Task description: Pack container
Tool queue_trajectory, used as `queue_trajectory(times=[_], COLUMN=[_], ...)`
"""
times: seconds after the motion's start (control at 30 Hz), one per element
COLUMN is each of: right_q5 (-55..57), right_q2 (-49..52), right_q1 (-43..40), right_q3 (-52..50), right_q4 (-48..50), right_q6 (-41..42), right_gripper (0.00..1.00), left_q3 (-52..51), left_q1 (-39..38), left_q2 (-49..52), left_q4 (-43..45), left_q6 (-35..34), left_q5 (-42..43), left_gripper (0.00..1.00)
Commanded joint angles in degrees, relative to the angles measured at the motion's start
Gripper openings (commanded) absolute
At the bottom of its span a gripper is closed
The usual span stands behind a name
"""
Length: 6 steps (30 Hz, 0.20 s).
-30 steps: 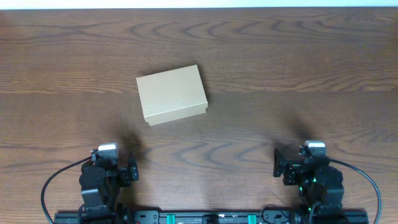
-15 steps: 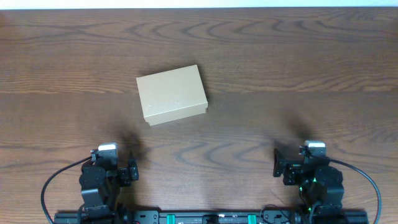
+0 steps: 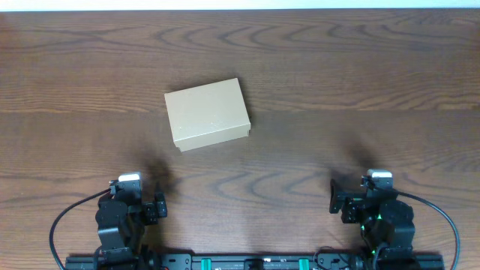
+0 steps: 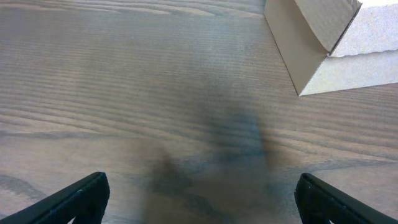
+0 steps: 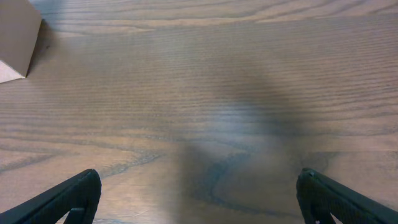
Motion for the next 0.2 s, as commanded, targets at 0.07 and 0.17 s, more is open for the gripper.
queue_trajectory(times=[0.07, 0.17], right_q5=[0.2, 0.2], right_q2=[-0.6, -0.6], right_q1=[0.0, 0.0], right_q3=[-0.4, -0.4], right_q4=[0.0, 0.0], right_q6=[-0.6, -0.6], right_gripper=[0.99, 0.99], left_q3=[-0.7, -0.7], left_q1=[0.1, 0.1], left_q2=[-0.4, -0.4], left_q4=[-0.2, -0.2], left_q6=[1.0, 1.0], left_q5=[-0.3, -0.3], left_gripper=[0.95, 0.95])
